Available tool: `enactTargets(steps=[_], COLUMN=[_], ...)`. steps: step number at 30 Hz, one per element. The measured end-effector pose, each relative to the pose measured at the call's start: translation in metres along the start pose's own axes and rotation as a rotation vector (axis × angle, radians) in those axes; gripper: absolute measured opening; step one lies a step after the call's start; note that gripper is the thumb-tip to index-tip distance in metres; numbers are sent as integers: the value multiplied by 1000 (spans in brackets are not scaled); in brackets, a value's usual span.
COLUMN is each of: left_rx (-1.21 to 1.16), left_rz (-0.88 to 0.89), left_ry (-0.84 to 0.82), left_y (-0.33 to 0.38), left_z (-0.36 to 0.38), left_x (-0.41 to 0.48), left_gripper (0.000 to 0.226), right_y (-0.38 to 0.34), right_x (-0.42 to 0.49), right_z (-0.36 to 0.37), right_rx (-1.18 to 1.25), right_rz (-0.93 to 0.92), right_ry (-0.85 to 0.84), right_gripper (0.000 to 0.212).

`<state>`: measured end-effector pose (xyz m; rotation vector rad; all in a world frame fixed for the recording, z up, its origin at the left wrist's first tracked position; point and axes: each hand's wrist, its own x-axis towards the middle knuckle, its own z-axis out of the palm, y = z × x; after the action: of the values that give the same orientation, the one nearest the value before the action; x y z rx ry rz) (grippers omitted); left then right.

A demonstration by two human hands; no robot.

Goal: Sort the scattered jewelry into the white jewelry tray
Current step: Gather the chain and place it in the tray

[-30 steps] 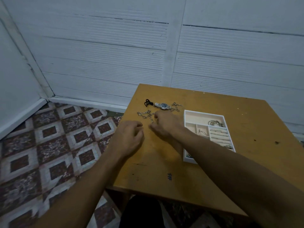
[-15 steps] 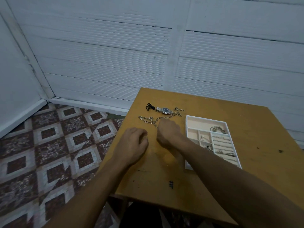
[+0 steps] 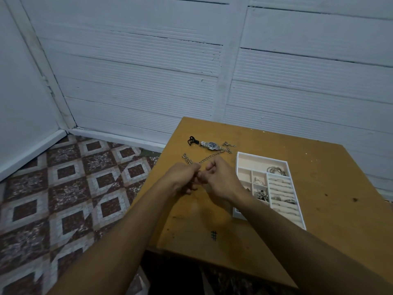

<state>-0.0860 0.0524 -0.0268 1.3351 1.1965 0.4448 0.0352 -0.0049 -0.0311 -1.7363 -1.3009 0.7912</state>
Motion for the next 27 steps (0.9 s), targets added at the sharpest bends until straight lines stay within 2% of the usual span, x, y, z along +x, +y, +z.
enactTargets(steps=[4, 8, 11, 15, 18, 20, 22, 25, 27], left_rx=[-83, -123, -159, -176, -147, -153, -161, -232, -331], left_rz=[-40, -33, -33, -29, 1, 22, 49, 85, 99], left_ry=[-49, -30, 1, -12, -77, -135, -193, -258, -282], left_y=[5, 5, 5, 12, 22, 28, 34, 42, 49], left_z=[-1, -10, -17, -20, -21, -21, -21, -26, -31], left_x=[-3, -2, -3, -14, -22, -27, -35, -45, -49], left_gripper=[20, 18, 20, 23, 27, 31, 34, 36, 35], right_y=[3, 4, 9, 12, 12, 10, 9, 8, 9], right_x=[-12, -17, -11, -5, -1, 1, 4, 2, -1], right_z=[-1, -16, -28, -29, -18, -10, -4, 1, 1], right_rx=[16, -200, -267, -331, -411, -419, -390, -387, -361], right_rz=[28, -8, 19, 20, -67, -141, -168, -181, -167], right_ry=[-19, 19, 25, -47, -89, -97, -108, -117, -134], right_gripper=[21, 10, 9, 30, 64, 70, 62, 26, 17])
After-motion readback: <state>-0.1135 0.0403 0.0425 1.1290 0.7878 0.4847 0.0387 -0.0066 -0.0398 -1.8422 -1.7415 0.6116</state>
